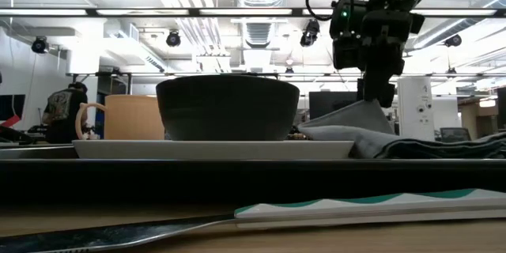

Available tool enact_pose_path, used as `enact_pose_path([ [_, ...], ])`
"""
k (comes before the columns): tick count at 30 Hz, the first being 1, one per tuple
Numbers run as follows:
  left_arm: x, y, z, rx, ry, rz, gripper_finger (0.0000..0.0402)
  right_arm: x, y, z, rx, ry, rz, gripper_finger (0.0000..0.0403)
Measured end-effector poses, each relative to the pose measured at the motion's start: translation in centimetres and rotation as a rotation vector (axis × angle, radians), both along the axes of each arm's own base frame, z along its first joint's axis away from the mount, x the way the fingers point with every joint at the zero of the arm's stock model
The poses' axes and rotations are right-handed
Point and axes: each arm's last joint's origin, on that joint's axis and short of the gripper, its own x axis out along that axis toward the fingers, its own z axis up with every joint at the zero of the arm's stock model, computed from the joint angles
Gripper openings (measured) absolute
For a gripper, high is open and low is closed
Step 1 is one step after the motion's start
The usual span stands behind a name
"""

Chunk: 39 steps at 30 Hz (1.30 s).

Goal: Set up tray
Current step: Put the table napkin on the tray, then adjust the white plate

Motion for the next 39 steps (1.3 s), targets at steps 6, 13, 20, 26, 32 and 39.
enact_pose_path([
  [6, 0.0, 0.0, 0.0, -0.002, 0.001, -0.002, 0.0038, 0.4, -0.7, 1.3, -0.004, -0.021, -0.038, 0.0149],
  [13, 0.0, 0.0, 0.0, -0.001, 0.001, -0.004, 0.0038, 1.7, 0.6, 5.2, 0.017, -0.031, -0.083, 0.0166],
  [20, 0.0, 0.0, 0.0, 0.001, 0.001, -0.005, 0.0038, 2.2, 5.6, 4.6, 0.003, 0.028, -0.066, 0.0136],
  [26, 0.0, 0.0, 0.0, 0.008, 0.001, -0.009, 0.0038, 3.6, 8.5, 4.1, 0.038, -0.048, -0.097, 0.0088],
  [32, 0.0, 0.0, 0.0, 0.023, 0.003, -0.020, 0.0038, 4.8, 11.1, 2.9, 0.067, -0.058, -0.070, 0.0031],
  [39, 0.1, 0.0, -0.2, 0.026, 0.010, -0.023, 0.0038, 6.1, 14.5, 1.2, 0.109, -0.068, 0.013, 0.0009],
])
